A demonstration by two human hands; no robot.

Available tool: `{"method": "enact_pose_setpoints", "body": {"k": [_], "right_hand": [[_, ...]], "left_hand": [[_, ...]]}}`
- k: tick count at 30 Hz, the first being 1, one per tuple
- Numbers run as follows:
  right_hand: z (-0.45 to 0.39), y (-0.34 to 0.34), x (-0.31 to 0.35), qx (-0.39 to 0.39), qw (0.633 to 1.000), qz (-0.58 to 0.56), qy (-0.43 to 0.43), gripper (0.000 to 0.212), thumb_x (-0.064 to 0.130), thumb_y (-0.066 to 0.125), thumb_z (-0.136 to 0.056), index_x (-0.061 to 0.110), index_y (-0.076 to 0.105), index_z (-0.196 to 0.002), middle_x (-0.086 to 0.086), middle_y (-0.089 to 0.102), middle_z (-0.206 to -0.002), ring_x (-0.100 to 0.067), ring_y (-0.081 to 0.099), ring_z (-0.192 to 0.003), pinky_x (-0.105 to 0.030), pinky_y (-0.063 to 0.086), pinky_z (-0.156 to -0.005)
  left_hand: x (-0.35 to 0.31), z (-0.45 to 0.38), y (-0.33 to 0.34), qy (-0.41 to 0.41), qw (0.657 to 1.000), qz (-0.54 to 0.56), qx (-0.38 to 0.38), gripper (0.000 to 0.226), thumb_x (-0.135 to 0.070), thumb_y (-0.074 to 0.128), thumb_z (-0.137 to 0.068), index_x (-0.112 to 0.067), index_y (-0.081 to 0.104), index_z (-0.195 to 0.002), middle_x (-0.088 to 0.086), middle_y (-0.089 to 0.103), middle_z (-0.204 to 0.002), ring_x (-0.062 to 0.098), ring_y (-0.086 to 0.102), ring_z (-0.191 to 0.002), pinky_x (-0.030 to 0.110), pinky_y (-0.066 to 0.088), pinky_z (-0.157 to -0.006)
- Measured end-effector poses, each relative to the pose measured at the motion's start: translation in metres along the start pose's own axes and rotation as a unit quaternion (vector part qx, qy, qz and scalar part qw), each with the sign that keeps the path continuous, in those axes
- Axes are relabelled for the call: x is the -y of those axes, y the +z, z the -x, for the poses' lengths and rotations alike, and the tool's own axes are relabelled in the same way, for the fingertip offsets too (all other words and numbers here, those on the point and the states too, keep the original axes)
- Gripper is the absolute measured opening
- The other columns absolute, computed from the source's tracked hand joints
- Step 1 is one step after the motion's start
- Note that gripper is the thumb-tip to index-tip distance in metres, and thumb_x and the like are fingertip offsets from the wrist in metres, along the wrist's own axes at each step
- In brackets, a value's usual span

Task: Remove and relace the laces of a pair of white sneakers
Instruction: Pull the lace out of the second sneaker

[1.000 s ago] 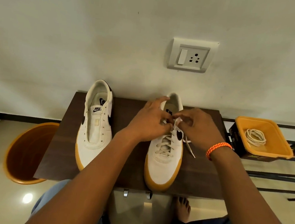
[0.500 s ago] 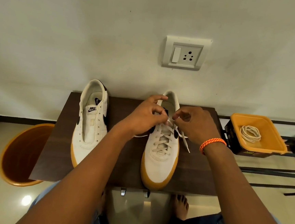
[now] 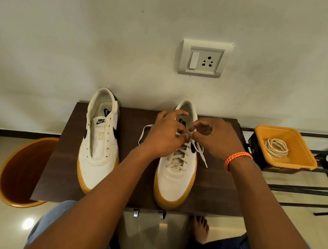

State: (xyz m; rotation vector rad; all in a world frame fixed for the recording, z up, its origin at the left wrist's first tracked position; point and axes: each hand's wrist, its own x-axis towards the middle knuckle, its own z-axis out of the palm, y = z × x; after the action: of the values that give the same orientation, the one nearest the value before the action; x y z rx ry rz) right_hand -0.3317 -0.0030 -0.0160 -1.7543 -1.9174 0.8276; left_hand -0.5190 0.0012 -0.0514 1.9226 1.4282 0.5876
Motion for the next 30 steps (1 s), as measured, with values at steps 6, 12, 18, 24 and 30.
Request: {"method": "enact_pose_setpoints", "body": {"k": [6, 12, 18, 24, 30], "right_hand": [[-0.003, 0.0, -0.002, -0.007, 1.0, -0.007, -0.001, 0.006, 0.034, 0.074, -0.084, 0.037, 0.077, -0.089, 0.013, 0.076, -0.093, -0.005, 0.07, -0.094, -0.041, 0.06, -0.09], [-0.004, 0.0, -0.004, -0.001, 1.0, -0.02, 0.001, 0.009, 0.028, 0.073, -0.084, 0.034, 0.078, -0.088, 0.01, 0.076, -0.091, -0.006, 0.07, -0.09, -0.04, 0.06, -0.087], [-0.005, 0.002, -0.004, -0.004, 1.0, -0.028, -0.001, 0.008, 0.027, 0.072, -0.087, 0.033, 0.076, -0.088, 0.009, 0.076, -0.094, -0.007, 0.07, -0.095, -0.039, 0.059, -0.09], [-0.006, 0.001, -0.004, 0.0, 1.0, -0.011, -0.006, 0.006, 0.03, 0.072, -0.086, 0.033, 0.076, -0.088, 0.009, 0.075, -0.092, -0.007, 0.07, -0.093, -0.039, 0.06, -0.088], [-0.005, 0.0, -0.008, 0.004, 0.999, -0.036, 0.002, 0.01, 0.022, 0.073, -0.088, 0.03, 0.079, -0.091, 0.008, 0.077, -0.095, -0.006, 0.071, -0.095, -0.04, 0.06, -0.091]], "left_hand": [[-0.006, 0.001, -0.026, -0.049, 0.957, 0.287, 0.0, 0.029, -0.009, 0.066, -0.097, -0.017, 0.075, -0.07, -0.018, 0.057, -0.145, -0.004, 0.053, -0.127, 0.025, 0.044, -0.097], [0.0, 0.002, -0.011, -0.015, 0.999, -0.02, -0.029, 0.022, -0.058, 0.055, -0.088, -0.047, 0.072, -0.096, -0.022, 0.041, -0.156, 0.011, 0.043, -0.142, 0.067, 0.037, -0.114], [0.003, -0.001, 0.005, -0.014, 0.999, -0.037, -0.033, 0.013, -0.035, 0.077, -0.091, -0.035, 0.08, -0.104, -0.02, 0.037, -0.162, 0.022, 0.034, -0.149, 0.07, 0.034, -0.114], [-0.002, -0.003, 0.004, -0.02, 0.999, 0.011, -0.03, 0.007, -0.029, 0.071, -0.098, -0.027, 0.076, -0.093, -0.02, 0.043, -0.154, 0.019, 0.041, -0.141, 0.056, 0.044, -0.111], [-0.013, 0.001, -0.033, -0.101, 0.918, 0.378, -0.063, 0.023, -0.011, 0.057, -0.103, -0.004, 0.072, -0.119, 0.002, 0.068, -0.126, 0.001, 0.065, -0.099, 0.017, 0.052, -0.081]]}}
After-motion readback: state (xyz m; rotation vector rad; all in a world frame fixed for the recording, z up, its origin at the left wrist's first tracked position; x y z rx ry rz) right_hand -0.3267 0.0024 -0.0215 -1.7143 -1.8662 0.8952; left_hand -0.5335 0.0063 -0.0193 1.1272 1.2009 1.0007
